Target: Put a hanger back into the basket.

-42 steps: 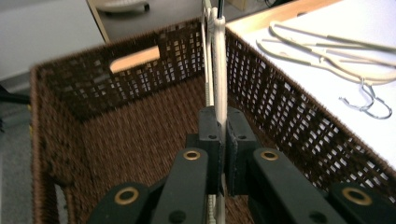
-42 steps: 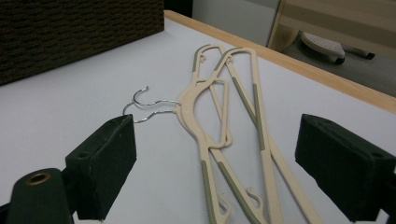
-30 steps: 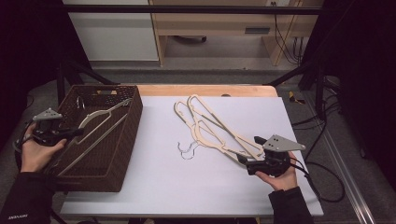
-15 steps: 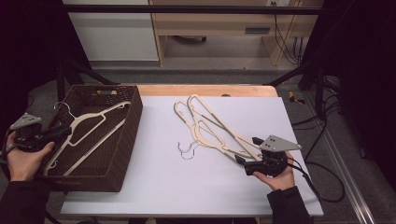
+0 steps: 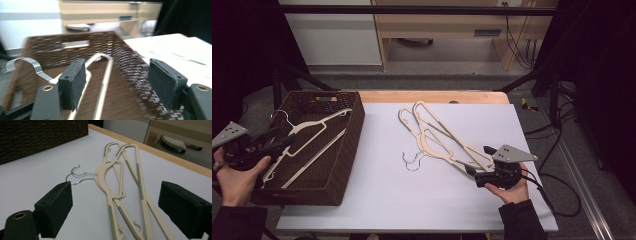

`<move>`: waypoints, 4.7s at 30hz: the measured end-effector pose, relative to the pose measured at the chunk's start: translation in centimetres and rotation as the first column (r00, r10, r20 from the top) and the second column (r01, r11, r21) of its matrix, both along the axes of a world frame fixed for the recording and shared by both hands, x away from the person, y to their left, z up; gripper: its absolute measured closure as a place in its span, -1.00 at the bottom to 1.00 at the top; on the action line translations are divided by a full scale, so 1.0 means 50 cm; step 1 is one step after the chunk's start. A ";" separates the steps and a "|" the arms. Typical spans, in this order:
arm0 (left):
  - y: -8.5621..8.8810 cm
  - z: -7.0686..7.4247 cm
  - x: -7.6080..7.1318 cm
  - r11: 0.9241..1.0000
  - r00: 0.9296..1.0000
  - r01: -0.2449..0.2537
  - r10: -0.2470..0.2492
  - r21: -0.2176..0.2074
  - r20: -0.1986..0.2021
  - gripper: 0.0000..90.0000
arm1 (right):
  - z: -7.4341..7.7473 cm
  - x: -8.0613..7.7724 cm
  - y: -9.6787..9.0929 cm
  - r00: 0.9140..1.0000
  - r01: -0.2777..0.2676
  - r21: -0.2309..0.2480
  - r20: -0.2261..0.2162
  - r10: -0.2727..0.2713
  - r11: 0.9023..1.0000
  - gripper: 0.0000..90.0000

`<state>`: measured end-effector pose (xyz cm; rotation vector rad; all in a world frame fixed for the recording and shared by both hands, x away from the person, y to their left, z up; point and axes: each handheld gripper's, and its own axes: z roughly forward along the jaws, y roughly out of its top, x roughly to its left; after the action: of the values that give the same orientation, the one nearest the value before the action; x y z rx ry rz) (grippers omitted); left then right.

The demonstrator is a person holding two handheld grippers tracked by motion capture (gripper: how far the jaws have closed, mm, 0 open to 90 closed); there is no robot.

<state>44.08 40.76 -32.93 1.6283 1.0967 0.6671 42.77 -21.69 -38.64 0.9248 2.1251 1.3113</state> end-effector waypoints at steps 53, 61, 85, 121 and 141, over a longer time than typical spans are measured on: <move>-0.429 -0.204 -0.011 0.880 0.886 0.458 -0.443 0.122 -0.135 -0.78 | -0.107 0.102 0.087 0.963 -0.048 -0.157 -0.268 0.005 0.986 -0.05; -0.427 -0.208 -0.010 0.875 0.878 0.473 -0.457 0.107 -0.141 -0.78 | -0.142 0.125 0.094 0.936 -0.037 -0.217 -0.349 -0.042 0.975 0.16; -0.423 -0.205 -0.008 0.874 0.876 0.477 -0.464 0.093 -0.133 -0.73 | -0.156 0.140 0.097 0.923 -0.064 -0.282 -0.381 -0.050 0.957 0.77; -0.575 -0.191 0.151 0.856 0.842 0.506 -0.465 0.103 -0.271 -0.09 | -0.082 0.086 0.069 0.933 -0.061 -0.114 -0.360 0.016 0.992 0.77; -0.614 -0.234 0.191 0.795 0.818 0.557 -0.475 0.241 -0.325 0.86 | -0.084 0.077 0.069 0.932 -0.081 -0.112 -0.361 0.035 0.990 0.77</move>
<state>53.63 10.04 -44.65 2.2365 0.6617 0.2822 46.60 -18.23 -42.85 1.1250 2.4962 1.0839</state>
